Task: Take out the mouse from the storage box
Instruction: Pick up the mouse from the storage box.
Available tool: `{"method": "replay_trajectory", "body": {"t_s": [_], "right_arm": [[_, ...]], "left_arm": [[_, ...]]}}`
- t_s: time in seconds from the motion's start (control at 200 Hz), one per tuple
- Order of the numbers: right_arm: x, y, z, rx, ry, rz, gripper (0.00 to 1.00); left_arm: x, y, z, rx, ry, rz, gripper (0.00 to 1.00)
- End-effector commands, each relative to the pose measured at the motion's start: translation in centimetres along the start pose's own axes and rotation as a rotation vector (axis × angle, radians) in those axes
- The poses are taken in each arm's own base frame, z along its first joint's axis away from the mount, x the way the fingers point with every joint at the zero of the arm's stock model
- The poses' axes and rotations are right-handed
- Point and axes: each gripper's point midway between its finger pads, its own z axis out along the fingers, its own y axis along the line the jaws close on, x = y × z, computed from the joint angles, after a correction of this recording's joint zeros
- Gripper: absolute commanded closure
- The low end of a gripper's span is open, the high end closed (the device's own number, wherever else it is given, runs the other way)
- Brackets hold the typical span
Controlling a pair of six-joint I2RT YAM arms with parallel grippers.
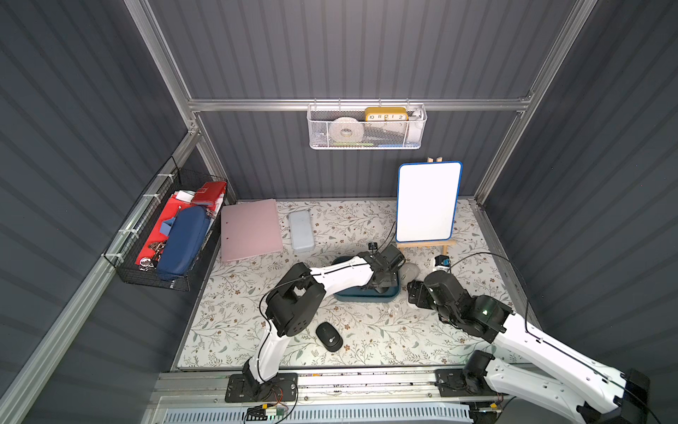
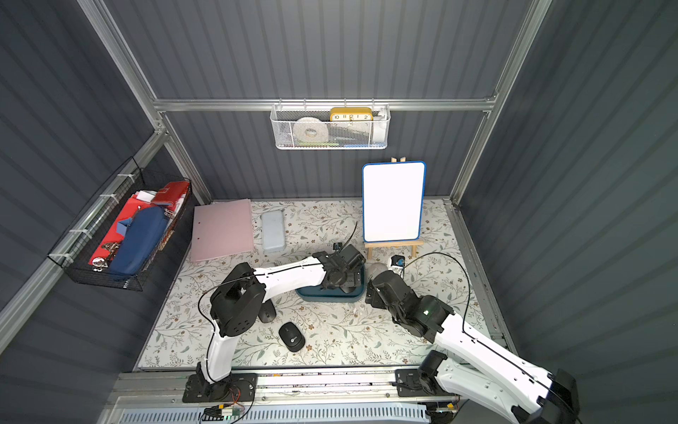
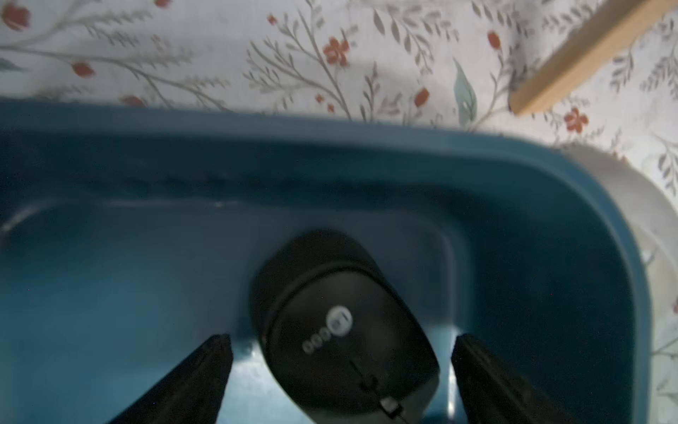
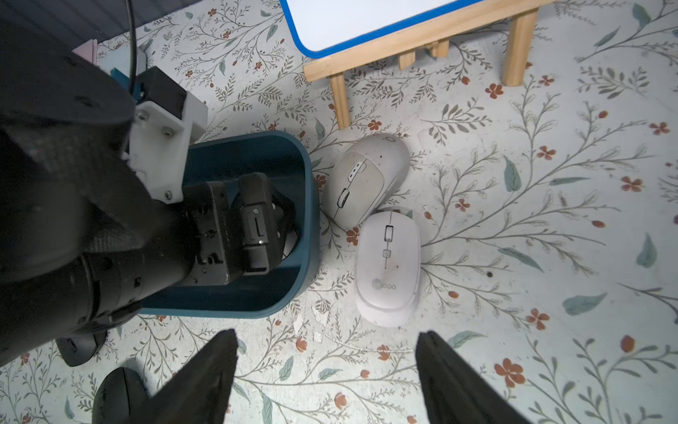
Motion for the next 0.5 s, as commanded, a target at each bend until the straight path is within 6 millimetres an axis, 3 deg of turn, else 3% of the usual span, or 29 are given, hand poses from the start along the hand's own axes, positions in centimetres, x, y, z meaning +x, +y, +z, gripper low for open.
{"method": "replay_trajectory", "body": {"t_s": [0.0, 0.16, 0.495], "right_arm": [[0.2, 0.2, 0.2, -0.006, 0.009, 0.006, 0.19], [0.2, 0.3, 0.3, -0.013, 0.017, 0.01, 0.19], [0.2, 0.3, 0.2, -0.016, 0.012, 0.011, 0.2]], "left_arm": [[0.5, 0.1, 0.0, -0.019, 0.03, -0.037, 0.01], [1.2, 0.0, 1.3, -0.042, 0.066, -0.084, 0.03], [1.2, 1.3, 3.3, -0.049, 0.091, -0.113, 0.19]]}}
